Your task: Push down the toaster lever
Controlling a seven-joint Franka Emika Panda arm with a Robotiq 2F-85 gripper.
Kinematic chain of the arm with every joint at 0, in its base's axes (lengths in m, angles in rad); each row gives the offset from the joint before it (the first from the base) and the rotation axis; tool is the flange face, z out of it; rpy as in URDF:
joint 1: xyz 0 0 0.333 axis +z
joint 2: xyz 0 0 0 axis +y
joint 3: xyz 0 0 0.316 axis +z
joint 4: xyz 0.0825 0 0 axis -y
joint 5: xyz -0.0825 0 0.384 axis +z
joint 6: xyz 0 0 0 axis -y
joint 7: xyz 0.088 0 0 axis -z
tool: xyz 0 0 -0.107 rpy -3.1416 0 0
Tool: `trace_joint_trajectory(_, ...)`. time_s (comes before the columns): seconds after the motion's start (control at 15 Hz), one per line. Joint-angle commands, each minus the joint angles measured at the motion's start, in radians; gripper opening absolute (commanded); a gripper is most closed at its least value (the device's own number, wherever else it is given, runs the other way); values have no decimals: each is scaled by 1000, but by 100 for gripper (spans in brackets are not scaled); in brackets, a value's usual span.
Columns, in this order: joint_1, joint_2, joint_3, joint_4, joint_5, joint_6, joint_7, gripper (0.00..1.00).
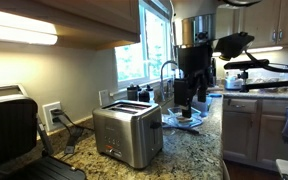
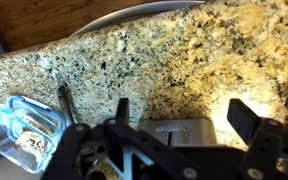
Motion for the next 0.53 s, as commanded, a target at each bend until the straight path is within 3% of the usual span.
trace_joint_trajectory(0.0,26,6,-27,4,-3,-4,-1,100)
trace_joint_trajectory(0.47,15,47,-121,40,23,40,-96,100)
